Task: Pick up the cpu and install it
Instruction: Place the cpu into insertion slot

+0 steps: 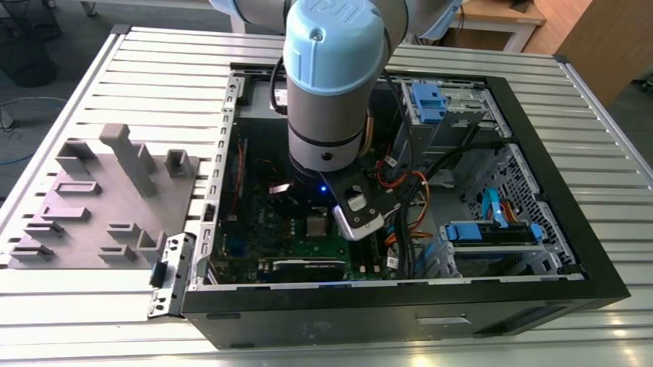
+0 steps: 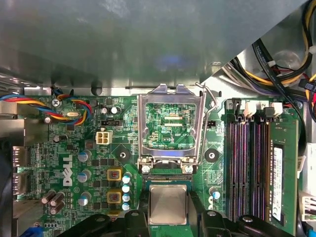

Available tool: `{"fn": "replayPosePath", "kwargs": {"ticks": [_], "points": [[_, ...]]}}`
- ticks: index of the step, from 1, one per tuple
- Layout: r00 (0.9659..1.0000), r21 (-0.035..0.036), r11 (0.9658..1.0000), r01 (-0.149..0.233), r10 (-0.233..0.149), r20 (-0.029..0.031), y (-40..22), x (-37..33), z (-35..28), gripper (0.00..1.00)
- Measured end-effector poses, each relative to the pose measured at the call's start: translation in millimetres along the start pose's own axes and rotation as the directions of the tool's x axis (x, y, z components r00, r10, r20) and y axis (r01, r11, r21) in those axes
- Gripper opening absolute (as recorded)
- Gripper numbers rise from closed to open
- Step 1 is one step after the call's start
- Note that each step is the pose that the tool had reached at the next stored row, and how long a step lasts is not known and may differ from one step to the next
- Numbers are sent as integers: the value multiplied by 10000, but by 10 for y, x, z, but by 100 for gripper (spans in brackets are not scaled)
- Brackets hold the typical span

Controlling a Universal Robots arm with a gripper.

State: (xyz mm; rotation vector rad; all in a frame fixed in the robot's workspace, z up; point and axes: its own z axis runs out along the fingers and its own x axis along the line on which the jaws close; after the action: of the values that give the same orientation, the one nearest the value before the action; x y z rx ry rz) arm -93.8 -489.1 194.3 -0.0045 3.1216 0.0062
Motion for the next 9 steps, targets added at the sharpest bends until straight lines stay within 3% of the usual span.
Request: {"fn": "replayPosePath", "kwargs": {"ticks": [9], "points": [[10000,1,10000,0,0,-2,0,2,29,41]]}}
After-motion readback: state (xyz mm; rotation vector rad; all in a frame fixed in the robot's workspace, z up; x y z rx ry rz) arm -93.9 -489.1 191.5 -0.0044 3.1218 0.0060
